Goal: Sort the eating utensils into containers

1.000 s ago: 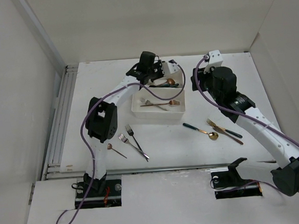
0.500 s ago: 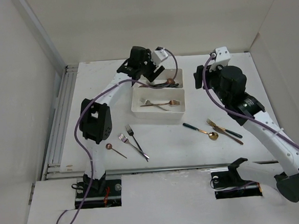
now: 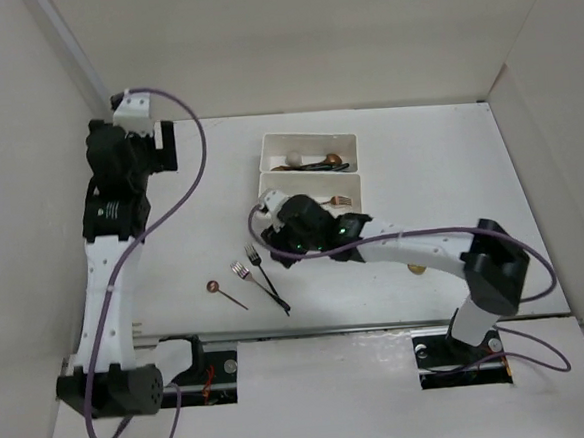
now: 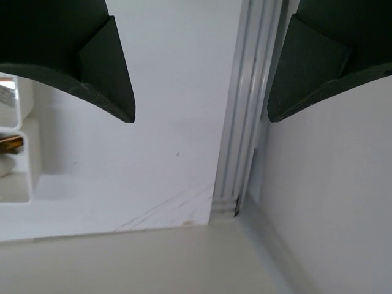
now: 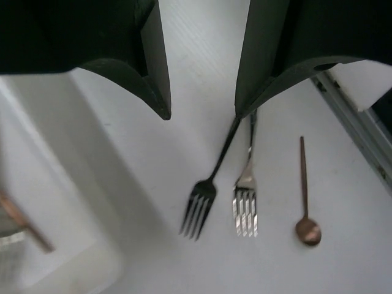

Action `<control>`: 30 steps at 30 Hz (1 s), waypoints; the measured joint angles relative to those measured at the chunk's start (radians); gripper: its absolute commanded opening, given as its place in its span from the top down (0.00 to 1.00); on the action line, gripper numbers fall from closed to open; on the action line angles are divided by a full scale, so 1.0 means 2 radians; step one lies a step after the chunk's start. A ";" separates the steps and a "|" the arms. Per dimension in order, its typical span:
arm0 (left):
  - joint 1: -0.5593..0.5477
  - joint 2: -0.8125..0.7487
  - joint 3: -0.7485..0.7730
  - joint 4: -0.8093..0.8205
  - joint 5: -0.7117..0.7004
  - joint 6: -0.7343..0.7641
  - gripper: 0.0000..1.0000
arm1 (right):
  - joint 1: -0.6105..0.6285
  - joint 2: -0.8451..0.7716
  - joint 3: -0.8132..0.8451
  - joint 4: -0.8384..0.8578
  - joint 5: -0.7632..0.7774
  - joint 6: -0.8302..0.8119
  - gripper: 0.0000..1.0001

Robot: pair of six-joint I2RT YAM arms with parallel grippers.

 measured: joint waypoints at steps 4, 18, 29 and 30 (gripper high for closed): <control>0.049 -0.089 -0.100 -0.021 -0.025 -0.029 0.13 | 0.051 0.081 0.009 0.000 -0.007 0.015 0.45; 0.103 -0.108 -0.147 -0.038 0.011 -0.098 0.13 | 0.089 0.181 0.077 -0.007 0.009 0.046 0.52; 0.103 -0.096 -0.147 -0.037 0.017 -0.108 0.11 | 0.094 0.230 0.115 -0.016 0.038 0.048 0.56; 0.103 -0.096 -0.147 -0.037 0.017 -0.108 0.11 | 0.094 0.233 0.118 -0.017 0.042 0.048 0.57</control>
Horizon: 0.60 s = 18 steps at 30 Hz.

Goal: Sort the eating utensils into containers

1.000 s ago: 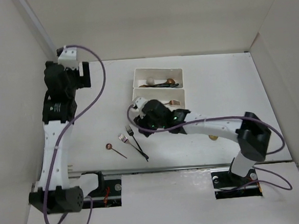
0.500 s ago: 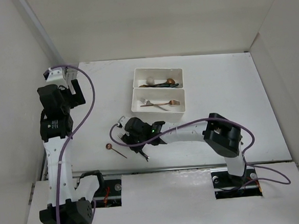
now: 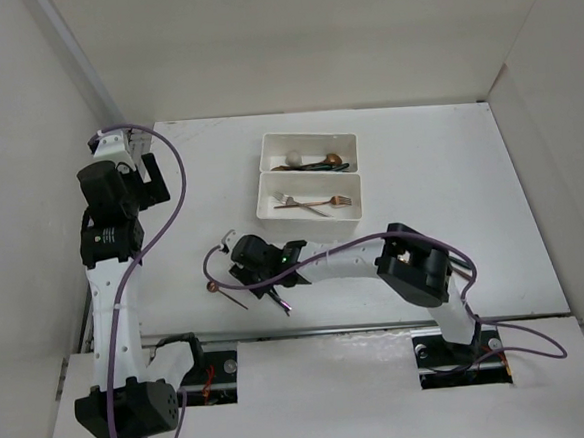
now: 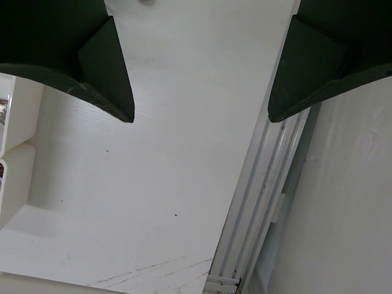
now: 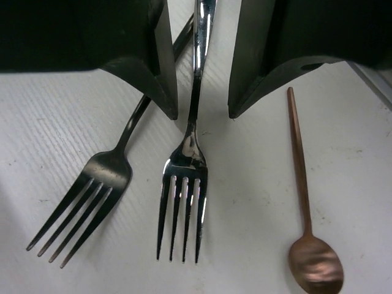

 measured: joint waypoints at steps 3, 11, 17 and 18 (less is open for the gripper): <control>0.000 0.000 0.000 0.000 0.000 0.000 0.11 | 0.000 0.003 0.006 -0.006 0.010 0.002 0.78; -0.001 0.004 0.000 0.002 0.000 0.000 0.11 | 0.002 0.002 0.005 -0.007 0.017 0.009 1.00; -0.001 0.011 0.000 0.003 0.002 0.000 0.11 | 0.003 -0.045 -0.033 -0.007 -0.014 -0.033 1.00; -0.001 0.012 0.000 0.003 0.002 0.000 0.11 | 0.003 -0.061 -0.035 -0.008 -0.017 -0.049 1.00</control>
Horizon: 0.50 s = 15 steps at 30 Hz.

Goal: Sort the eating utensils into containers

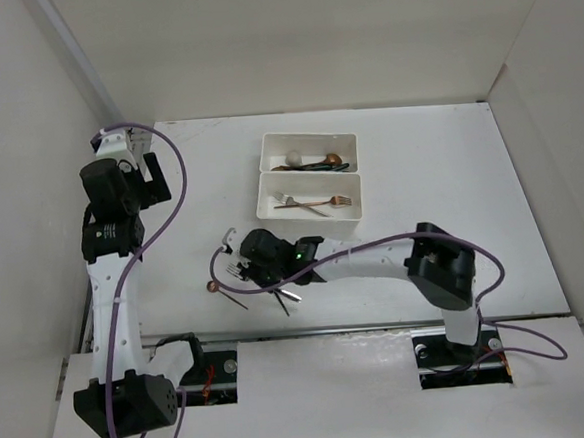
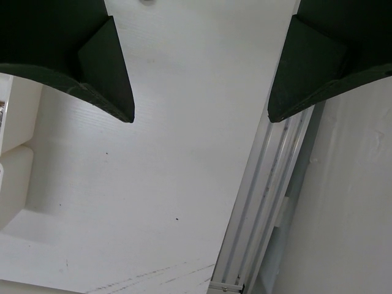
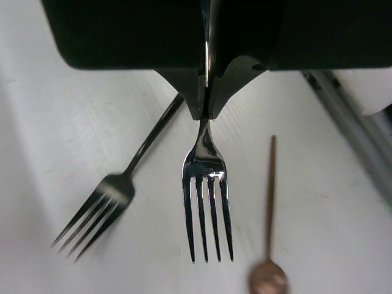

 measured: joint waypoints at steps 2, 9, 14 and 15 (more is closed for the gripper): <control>0.000 0.003 0.000 0.000 0.000 0.000 0.11 | -0.005 -0.036 0.003 0.003 -0.006 -0.042 1.00; -0.006 0.004 0.000 0.000 0.019 -0.001 0.15 | -0.101 -0.120 0.079 0.009 -0.020 -0.213 1.00; -0.016 0.004 -0.007 0.000 0.054 -0.027 0.19 | -0.190 -0.082 0.097 -0.002 -0.013 -0.335 1.00; -0.020 0.005 -0.012 -0.001 0.062 -0.035 0.21 | -0.196 -0.067 0.097 -0.005 -0.012 -0.351 1.00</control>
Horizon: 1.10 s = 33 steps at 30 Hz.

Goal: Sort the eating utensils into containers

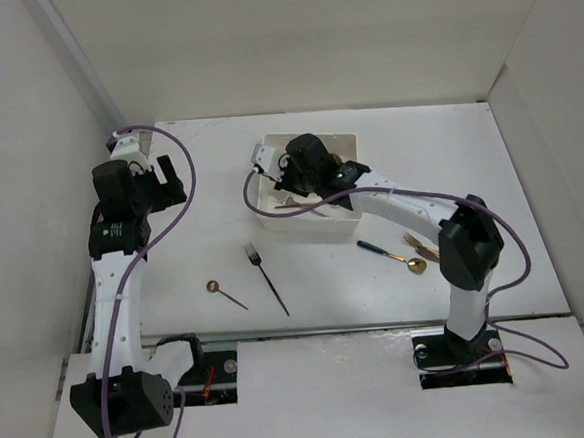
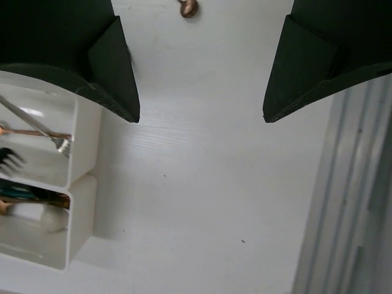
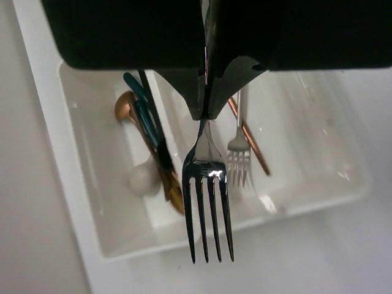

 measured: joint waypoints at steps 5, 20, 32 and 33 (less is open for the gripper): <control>-0.028 0.025 -0.011 -0.023 0.042 -0.059 0.28 | -0.011 0.067 -0.008 -0.019 -0.003 -0.053 0.91; -0.161 0.141 -0.075 -0.118 0.106 -0.188 0.28 | -0.013 0.014 -0.029 -0.013 0.061 0.008 0.38; -0.313 0.256 -0.055 -0.145 0.020 -0.245 0.28 | -0.010 -0.227 -0.164 0.035 0.186 0.119 0.35; -0.317 0.265 -0.055 -0.146 0.017 -0.248 0.28 | -0.010 -0.243 -0.175 0.035 0.191 0.126 0.35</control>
